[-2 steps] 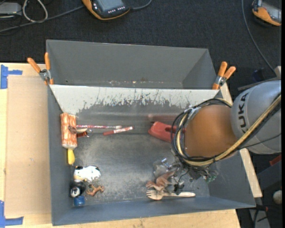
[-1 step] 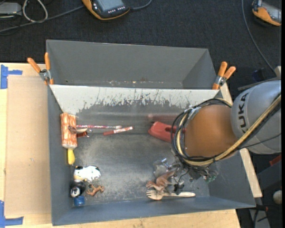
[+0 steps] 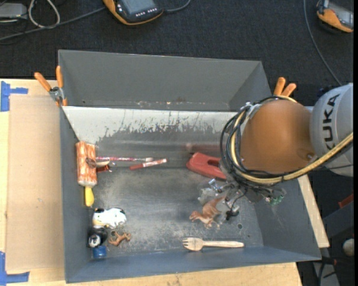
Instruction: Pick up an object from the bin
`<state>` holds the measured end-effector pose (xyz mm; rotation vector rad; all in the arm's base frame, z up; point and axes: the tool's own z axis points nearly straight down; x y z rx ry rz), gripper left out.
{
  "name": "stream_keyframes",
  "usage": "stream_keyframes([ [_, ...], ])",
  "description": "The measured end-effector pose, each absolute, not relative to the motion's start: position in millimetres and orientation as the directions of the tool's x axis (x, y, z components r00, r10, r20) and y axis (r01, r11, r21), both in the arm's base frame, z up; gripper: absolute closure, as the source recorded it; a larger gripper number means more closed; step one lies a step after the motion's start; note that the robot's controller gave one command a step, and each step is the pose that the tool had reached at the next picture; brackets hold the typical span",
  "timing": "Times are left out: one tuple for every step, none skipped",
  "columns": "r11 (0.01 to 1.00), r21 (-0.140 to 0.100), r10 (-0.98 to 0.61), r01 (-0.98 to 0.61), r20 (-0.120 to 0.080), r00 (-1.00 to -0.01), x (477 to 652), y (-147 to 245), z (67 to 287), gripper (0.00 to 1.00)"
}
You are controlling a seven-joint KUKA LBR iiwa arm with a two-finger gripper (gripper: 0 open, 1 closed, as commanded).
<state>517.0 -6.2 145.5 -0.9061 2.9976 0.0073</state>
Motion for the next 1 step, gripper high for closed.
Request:
stream_keyframes([
  [0.828,0.004,-0.561,-0.561,-0.008,-0.828,524.3,-15.7,221.3,1.00],
])
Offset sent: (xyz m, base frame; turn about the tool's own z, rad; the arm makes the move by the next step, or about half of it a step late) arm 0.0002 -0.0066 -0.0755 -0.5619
